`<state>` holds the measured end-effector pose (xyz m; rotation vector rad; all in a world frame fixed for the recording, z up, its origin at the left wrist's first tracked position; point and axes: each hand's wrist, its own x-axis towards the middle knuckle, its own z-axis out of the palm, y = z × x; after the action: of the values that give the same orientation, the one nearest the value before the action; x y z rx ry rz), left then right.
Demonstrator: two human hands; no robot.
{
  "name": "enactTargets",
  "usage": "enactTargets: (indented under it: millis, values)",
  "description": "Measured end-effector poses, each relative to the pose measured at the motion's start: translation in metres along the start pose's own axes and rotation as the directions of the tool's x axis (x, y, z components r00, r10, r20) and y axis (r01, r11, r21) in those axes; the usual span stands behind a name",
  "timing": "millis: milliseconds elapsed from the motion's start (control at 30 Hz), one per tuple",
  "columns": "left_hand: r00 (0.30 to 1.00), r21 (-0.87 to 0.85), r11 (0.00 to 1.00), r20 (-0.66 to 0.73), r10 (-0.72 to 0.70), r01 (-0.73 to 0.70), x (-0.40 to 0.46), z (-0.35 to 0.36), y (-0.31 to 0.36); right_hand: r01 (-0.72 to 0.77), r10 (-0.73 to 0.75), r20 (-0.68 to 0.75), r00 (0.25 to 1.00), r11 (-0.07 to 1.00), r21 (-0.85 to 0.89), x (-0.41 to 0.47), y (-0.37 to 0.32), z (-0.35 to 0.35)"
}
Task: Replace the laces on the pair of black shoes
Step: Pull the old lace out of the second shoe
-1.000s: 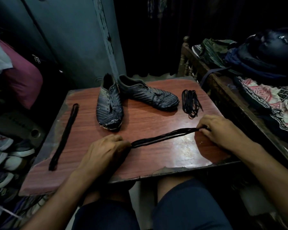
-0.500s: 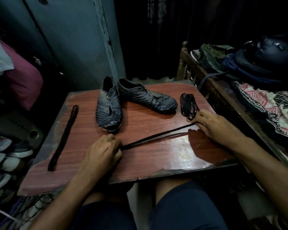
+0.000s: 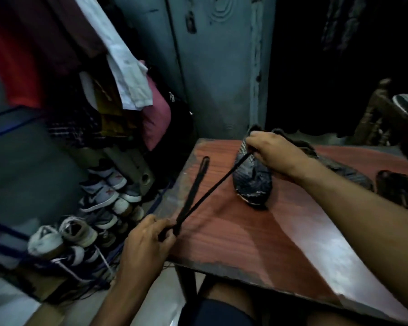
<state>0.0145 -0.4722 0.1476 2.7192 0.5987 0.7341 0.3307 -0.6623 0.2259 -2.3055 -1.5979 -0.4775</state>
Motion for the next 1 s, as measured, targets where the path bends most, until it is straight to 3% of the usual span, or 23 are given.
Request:
enactTargets:
  millis: [167, 333, 533, 867, 1000]
  values:
    - [0.998, -0.057, 0.997, -0.011, -0.06, 0.06, 0.002, 0.004, -0.004, 0.033, -0.028, 0.12, 0.992, 0.998, -0.044, 0.063, -0.005, 0.034]
    - [0.999, -0.099, 0.995, -0.022, -0.032, 0.03, 0.011, 0.007, 0.005, 0.056, -0.038, 0.175, 0.984, 0.994, -0.099, 0.103, -0.008, 0.071]
    - [0.999, -0.021, 0.999, 0.045, -0.027, 0.028, 0.007, 0.01, 0.012, 0.057, -0.04, 0.251, 0.967, 0.997, -0.061, 0.127, -0.018, 0.107]
    - [0.994, 0.034, 0.999, 0.108, 0.009, -0.013, 0.006, 0.018, 0.006, -0.045, 0.039, 0.22, 0.975, 0.999, 0.02, 0.117, -0.008, 0.12]
    - [0.998, 0.086, 0.994, 0.016, 0.063, -0.064, 0.011, 0.013, 0.016, -0.07, 0.056, 0.218, 0.974, 0.996, 0.059, 0.113, -0.01, 0.115]
